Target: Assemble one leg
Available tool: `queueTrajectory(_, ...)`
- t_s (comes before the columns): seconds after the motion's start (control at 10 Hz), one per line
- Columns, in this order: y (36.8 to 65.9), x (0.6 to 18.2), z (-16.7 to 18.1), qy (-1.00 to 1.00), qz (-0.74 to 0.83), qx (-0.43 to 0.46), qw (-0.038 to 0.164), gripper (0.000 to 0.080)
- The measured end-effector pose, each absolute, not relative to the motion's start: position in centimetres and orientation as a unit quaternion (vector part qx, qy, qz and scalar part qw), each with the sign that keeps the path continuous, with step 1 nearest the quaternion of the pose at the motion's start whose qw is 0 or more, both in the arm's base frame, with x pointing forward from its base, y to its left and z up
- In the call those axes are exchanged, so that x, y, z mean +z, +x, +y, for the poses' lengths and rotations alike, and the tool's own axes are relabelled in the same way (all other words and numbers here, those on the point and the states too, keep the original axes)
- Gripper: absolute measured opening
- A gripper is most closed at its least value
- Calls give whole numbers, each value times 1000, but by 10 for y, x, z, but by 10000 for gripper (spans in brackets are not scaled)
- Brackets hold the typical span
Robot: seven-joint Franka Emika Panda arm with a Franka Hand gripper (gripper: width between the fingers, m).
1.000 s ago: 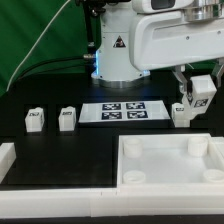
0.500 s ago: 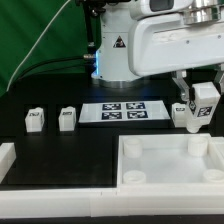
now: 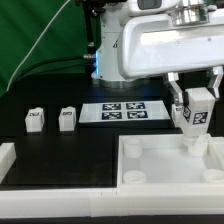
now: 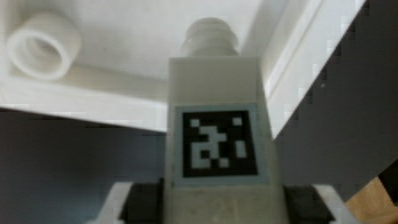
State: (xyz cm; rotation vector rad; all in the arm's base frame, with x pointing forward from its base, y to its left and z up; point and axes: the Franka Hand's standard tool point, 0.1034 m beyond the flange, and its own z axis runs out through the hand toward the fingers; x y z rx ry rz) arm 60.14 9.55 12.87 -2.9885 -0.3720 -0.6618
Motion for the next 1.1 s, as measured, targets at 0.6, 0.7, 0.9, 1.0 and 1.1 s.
queueTrajectory(0.6, 638, 129, 104, -957, -125, -259, 31, 294)
queueTrajectory(0.7, 638, 128, 103, -957, -125, -258, 31, 294)
queueTrajectory(0.9, 637, 128, 103, -958, -125, -258, 31, 294)
queueTrajectory(1.0, 636, 124, 103, -958, -124, -258, 31, 294)
queueTrajectory(1.1, 635, 119, 104, -958, -125, -257, 31, 294)
